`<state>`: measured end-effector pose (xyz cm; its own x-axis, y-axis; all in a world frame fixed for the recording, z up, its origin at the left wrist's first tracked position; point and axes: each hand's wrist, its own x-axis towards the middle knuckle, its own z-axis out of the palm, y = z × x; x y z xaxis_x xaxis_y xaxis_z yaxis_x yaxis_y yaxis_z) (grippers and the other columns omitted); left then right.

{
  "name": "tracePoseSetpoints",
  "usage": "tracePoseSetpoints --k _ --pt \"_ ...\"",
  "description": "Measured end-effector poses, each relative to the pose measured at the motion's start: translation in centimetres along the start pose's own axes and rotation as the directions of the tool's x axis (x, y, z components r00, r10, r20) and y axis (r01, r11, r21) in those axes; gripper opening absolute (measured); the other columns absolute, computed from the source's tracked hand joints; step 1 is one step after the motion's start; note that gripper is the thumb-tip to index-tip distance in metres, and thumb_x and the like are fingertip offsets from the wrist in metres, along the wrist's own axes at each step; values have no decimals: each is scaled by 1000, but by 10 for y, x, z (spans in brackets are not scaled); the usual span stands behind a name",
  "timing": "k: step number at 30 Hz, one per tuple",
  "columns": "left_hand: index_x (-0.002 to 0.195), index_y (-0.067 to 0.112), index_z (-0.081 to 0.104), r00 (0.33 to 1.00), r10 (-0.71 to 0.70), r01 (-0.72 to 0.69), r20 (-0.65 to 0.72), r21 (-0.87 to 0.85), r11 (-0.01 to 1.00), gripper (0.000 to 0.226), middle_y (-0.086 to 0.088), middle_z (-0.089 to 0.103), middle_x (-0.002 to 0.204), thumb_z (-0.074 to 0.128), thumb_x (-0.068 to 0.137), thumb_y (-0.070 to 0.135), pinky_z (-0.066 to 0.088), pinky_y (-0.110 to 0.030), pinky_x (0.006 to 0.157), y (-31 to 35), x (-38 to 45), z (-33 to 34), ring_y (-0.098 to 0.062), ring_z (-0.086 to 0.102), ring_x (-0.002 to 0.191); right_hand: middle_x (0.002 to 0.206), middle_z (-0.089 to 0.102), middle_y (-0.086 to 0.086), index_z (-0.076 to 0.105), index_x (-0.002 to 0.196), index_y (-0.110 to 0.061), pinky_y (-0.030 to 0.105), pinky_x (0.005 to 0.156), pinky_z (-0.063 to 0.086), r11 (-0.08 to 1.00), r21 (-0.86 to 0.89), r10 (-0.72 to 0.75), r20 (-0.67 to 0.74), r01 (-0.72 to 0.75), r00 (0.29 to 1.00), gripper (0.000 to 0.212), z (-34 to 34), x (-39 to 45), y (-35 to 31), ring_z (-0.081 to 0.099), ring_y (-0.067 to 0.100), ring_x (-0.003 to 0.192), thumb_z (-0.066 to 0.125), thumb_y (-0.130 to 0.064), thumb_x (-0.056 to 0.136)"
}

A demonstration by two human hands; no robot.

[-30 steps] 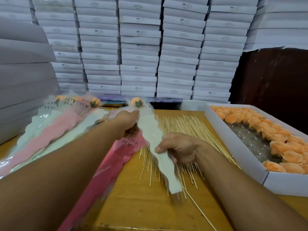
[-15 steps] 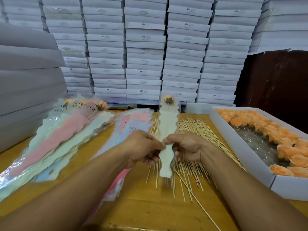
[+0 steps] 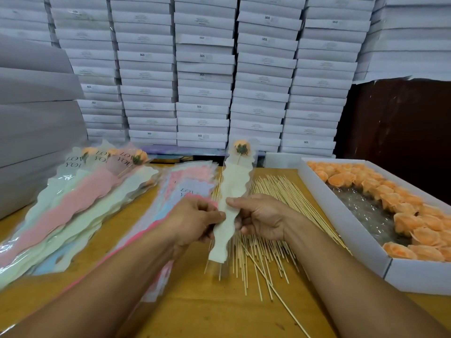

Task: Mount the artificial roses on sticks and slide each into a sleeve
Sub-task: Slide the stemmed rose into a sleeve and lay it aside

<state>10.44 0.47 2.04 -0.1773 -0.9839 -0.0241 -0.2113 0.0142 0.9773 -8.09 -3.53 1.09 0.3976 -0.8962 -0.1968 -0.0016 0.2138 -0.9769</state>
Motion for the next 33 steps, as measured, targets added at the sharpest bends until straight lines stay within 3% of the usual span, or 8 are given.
tracePoseSetpoints --k 4,8,19,22,28,31,33 --pt "65 3 61 1000 7 -6 -25 39 999 28 -8 52 52 67 92 4 43 -25 43 0 -2 -22 -15 49 42 74 70 14 71 90 -2 24 47 53 1000 27 2 -17 -1 1000 39 0 -2 -3 64 18 57 73 -40 83" --pt "60 7 60 997 23 -19 -72 54 998 33 -5 54 51 67 92 5 43 -25 45 -1 -2 -50 -14 49 43 75 70 13 72 101 4 24 49 53 1000 -4 12 -40 -12 999 35 -3 -1 -1 64 17 59 59 -28 100" --pt "62 0 51 972 97 -57 -214 187 981 33 -7 42 49 67 90 2 38 -20 40 -17 3 -133 -15 37 40 77 71 13 74 98 0 25 50 53 999 -42 16 -30 -17 999 30 -6 2 1 65 18 62 57 -24 102" --pt "67 -9 55 952 135 -68 -276 241 968 31 -12 46 54 72 87 7 38 -24 49 -30 7 -173 -18 39 45 78 71 12 75 97 -2 25 50 54 999 -52 15 -31 -17 999 29 -8 3 1 66 17 62 58 -25 101" --pt "61 10 67 927 28 72 -375 249 966 26 -11 54 54 74 86 11 41 -28 59 -58 15 -252 -22 45 52 79 72 12 74 100 -2 25 51 54 998 -53 18 -21 -19 1000 28 -10 4 2 66 17 62 59 -25 101" --pt "79 8 71 912 -12 134 -410 271 953 15 -17 61 67 74 89 18 49 -27 61 -73 20 -284 -25 55 56 78 71 11 74 99 -2 25 51 54 999 -51 13 -18 -14 1000 28 -10 3 2 66 17 62 58 -25 101" --pt "96 -4 65 893 -28 179 -450 298 938 26 -18 60 82 73 90 19 46 -35 67 -89 30 -309 -28 54 68 77 71 11 74 98 -2 24 51 54 998 -54 10 -23 -11 1000 28 -10 3 2 66 17 62 58 -24 101"
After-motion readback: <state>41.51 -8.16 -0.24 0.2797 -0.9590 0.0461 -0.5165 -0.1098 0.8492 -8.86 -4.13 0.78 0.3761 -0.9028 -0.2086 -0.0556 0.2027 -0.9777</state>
